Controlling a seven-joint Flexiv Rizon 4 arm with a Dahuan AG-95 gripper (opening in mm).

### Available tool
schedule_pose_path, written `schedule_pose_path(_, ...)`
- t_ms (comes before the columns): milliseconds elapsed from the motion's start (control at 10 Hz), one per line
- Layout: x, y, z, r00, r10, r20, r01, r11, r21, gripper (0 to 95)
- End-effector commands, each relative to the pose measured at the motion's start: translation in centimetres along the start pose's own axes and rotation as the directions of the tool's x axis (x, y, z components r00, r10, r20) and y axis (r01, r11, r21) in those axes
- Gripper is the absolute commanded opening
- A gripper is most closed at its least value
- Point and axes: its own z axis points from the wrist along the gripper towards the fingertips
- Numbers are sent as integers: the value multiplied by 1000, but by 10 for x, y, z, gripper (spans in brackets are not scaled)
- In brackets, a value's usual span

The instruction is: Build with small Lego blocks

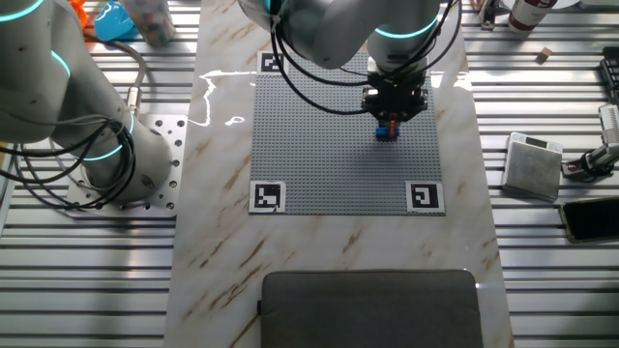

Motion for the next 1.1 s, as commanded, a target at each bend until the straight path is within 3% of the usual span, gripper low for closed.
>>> schedule_pose_path(100, 1, 0, 0, 1000, 3, -2, -3, 1000, 6, 0)
schedule_pose_path(900, 1, 0, 2, 1000, 10, -1, -10, 1000, 18, 0)
schedule_pose_path(1000, 1, 0, 2, 1000, 7, 0, -7, 1000, 20, 190)
schedule_pose_path(1100, 1, 0, 2, 1000, 5, 0, -5, 1000, 23, 190)
